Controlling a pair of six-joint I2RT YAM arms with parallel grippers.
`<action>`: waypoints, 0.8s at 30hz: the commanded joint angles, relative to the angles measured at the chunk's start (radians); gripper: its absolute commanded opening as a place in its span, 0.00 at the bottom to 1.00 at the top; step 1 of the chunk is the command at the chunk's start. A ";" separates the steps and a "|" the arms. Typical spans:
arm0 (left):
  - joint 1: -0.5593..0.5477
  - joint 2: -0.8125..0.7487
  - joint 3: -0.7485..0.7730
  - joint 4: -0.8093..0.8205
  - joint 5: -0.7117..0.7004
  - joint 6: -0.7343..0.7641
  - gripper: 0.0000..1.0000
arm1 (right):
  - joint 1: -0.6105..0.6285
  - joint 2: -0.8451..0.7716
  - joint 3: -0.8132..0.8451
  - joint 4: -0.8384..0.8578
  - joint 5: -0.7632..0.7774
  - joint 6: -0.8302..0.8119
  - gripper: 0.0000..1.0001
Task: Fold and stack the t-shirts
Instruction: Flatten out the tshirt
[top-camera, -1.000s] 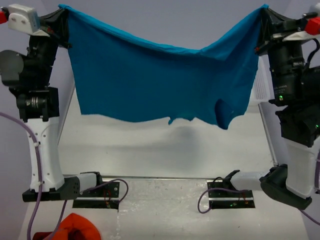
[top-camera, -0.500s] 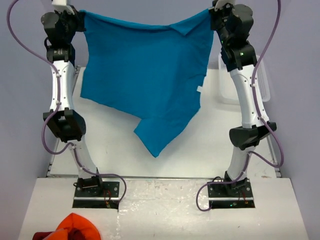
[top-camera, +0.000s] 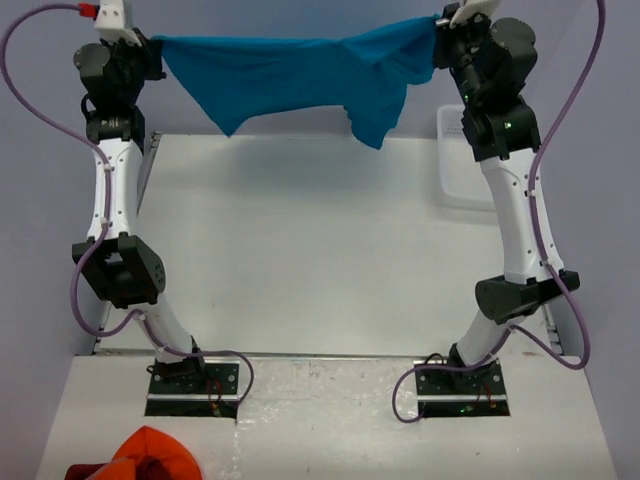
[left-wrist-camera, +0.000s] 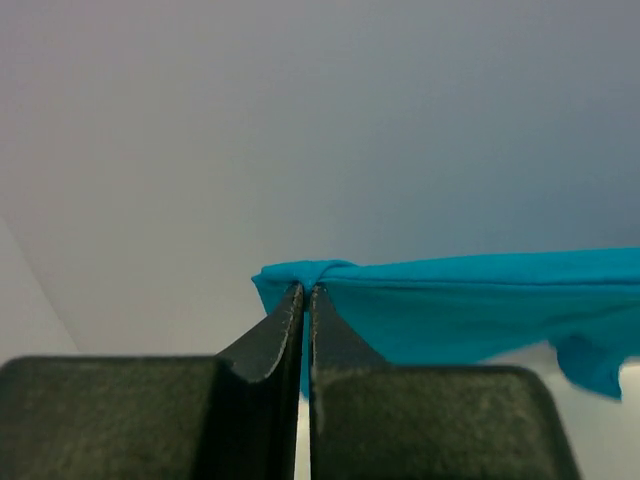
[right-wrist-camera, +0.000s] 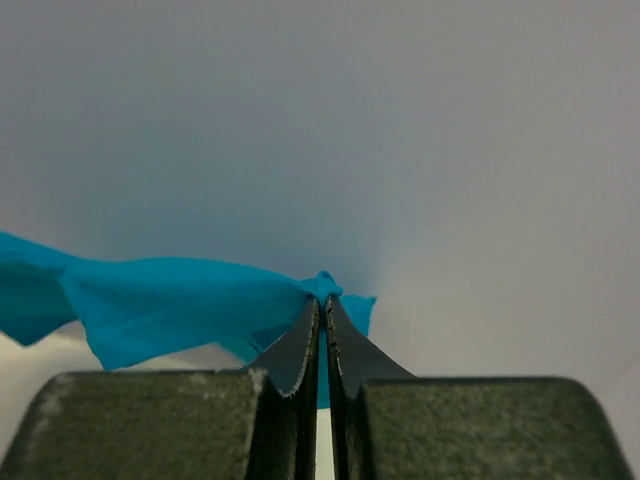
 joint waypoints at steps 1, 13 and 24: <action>0.006 0.014 -0.134 -0.127 -0.125 -0.023 0.00 | -0.006 -0.033 -0.204 -0.071 0.007 0.133 0.00; 0.011 -0.153 -0.651 -0.508 -0.545 -0.185 0.00 | 0.102 -0.328 -0.986 -0.359 0.321 0.557 0.00; 0.006 -0.152 -0.774 -0.735 -0.434 -0.330 0.00 | 0.191 -0.454 -1.263 -0.444 0.262 0.672 0.00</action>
